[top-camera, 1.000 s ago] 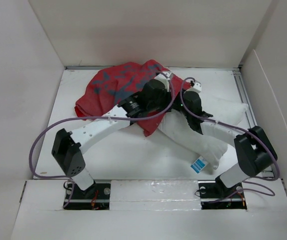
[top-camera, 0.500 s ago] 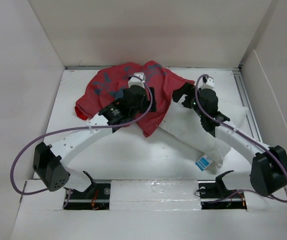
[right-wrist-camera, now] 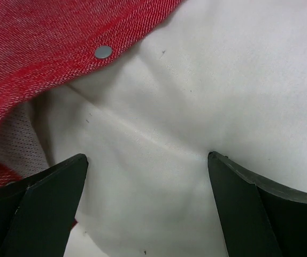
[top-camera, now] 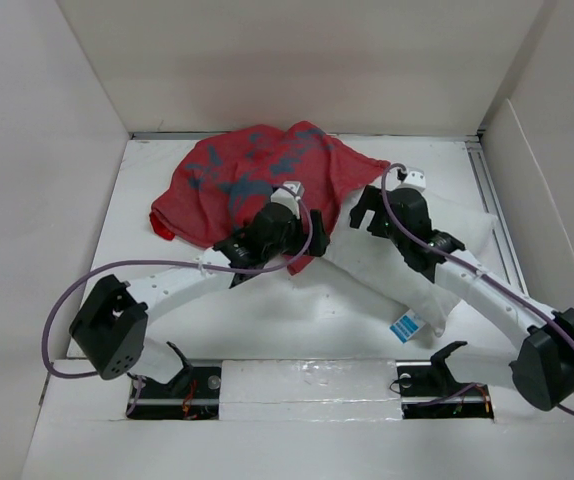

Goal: Put the pillow into the pillowcase

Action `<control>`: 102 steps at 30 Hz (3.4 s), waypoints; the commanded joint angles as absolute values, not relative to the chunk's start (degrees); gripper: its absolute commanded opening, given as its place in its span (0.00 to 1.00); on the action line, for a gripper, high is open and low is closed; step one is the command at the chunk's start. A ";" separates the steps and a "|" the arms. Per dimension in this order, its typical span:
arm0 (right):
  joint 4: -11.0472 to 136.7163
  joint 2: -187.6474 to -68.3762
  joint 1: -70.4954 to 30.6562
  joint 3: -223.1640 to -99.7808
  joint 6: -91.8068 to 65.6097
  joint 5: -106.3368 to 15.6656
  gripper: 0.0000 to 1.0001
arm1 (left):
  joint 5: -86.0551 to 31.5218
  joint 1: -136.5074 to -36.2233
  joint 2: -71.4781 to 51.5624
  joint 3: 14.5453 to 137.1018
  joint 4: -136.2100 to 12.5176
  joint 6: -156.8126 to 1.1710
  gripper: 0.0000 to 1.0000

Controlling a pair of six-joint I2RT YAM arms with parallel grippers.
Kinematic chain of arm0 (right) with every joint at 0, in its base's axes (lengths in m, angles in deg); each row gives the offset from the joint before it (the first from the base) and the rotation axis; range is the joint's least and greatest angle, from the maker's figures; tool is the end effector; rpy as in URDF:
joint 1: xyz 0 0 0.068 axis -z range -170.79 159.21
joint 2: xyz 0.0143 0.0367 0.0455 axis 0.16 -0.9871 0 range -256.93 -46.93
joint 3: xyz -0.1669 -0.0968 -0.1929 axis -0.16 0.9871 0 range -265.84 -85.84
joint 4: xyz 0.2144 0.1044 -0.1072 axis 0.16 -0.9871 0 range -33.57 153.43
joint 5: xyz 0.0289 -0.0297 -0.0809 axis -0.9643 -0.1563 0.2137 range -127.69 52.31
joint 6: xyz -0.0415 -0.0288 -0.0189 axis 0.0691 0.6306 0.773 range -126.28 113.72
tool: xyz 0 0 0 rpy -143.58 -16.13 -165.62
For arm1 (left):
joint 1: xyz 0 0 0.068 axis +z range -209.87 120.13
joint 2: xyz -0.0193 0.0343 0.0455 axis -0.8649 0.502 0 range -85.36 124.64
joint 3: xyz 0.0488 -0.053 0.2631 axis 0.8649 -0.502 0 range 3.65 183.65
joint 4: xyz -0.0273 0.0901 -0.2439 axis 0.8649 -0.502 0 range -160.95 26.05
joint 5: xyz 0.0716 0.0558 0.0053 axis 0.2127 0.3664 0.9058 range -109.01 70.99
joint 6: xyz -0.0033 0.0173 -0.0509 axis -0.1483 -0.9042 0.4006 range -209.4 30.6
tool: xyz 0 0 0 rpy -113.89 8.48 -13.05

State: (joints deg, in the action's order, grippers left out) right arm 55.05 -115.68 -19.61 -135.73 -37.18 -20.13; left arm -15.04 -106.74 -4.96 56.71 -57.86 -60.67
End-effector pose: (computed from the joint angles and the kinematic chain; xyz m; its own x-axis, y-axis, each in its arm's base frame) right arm 0.2431 0.1213 0.2877 -0.4594 0.3060 -0.8339 0.0133 0.9411 0.3380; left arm 0.2227 -0.2342 0.2749 -0.5461 -0.1184 -0.8293 0.4807 0.7664 -0.4260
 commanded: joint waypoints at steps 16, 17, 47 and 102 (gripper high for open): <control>55.96 -118.12 -21.29 -133.65 -32.83 -22.49 1.00 | -5.48 -109.26 2.53 59.82 -52.87 -63.21 0.39; 56.66 -117.43 -22.07 -133.04 -32.30 -22.49 1.00 | -4.95 -109.26 1.57 59.82 -53.40 -63.21 0.33; 81.58 -138.59 -33.07 -133.12 -27.11 -34.49 1.00 | -4.24 -105.74 -11.45 75.02 -69.75 -62.86 0.00; 64.44 -118.84 -23.07 -130.92 -46.89 -17.05 1.00 | -9.52 -107.59 -14.26 87.83 -88.72 -60.21 1.00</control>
State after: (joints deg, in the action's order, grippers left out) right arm 85.14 -120.88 -25.86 -129.10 -46.66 -26.03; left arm -15.02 -107.72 -9.73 79.88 -82.15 -57.19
